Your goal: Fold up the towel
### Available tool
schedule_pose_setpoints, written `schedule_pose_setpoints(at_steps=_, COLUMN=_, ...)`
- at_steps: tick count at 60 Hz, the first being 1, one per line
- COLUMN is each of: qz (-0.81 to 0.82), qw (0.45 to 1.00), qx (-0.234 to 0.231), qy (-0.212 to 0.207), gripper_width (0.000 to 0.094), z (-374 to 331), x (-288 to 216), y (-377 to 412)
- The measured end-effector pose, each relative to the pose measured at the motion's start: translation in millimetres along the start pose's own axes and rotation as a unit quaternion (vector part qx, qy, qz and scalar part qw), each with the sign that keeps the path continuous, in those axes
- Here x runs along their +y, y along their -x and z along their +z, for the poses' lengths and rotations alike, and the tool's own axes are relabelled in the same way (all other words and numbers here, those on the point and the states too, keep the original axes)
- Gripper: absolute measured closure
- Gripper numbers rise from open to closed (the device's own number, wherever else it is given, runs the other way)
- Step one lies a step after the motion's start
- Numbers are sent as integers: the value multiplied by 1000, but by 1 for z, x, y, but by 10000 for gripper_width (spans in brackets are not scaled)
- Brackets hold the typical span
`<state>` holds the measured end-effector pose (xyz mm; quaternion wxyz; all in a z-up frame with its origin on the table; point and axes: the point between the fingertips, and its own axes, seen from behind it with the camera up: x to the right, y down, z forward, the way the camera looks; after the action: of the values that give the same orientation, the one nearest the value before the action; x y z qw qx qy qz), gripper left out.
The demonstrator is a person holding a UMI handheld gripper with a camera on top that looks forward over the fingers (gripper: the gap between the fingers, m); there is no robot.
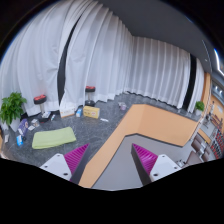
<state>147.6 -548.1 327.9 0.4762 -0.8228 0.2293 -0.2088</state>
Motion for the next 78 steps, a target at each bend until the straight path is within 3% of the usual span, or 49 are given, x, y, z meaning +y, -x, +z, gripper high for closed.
schedule_pose_setpoints(at_steps=15, qz=5, qw=1000, qx=-2, qy=20, gripper_width=92, z=18, x=38, y=-11)
schedule_pose_setpoints(at_steps=25, qz=-8, qw=998, qx=-16, qy=61, gripper_width=89, z=38, x=95, y=28)
schedule_pose_setpoints(at_steps=32, qz=-3, qw=995, qx=-62, qy=77, gripper_width=92, z=49, x=131, y=105)
schedule_pose_setpoints(at_steps=40, qz=-2, qw=985, qx=-152, qy=86, gripper_width=92, z=62, x=155, y=237)
schedule_pose_setpoints(at_steps=52, qz=-36, qw=964, qx=-251, qy=81, gripper_width=90, z=101, x=145, y=432)
schedule_pose_setpoints(at_steps=66, qz=-96, qw=955, qx=-272, qy=65, gripper_width=88, z=198, x=117, y=582)
schedule_pose_setpoints(at_steps=72, qz=-120, qw=958, qx=-253, qy=70, gripper_width=101, z=241, x=125, y=622)
schedule_pose_setpoints(at_steps=78, qz=-151, qw=955, qx=-238, qy=90, gripper_width=210, z=274, x=146, y=639)
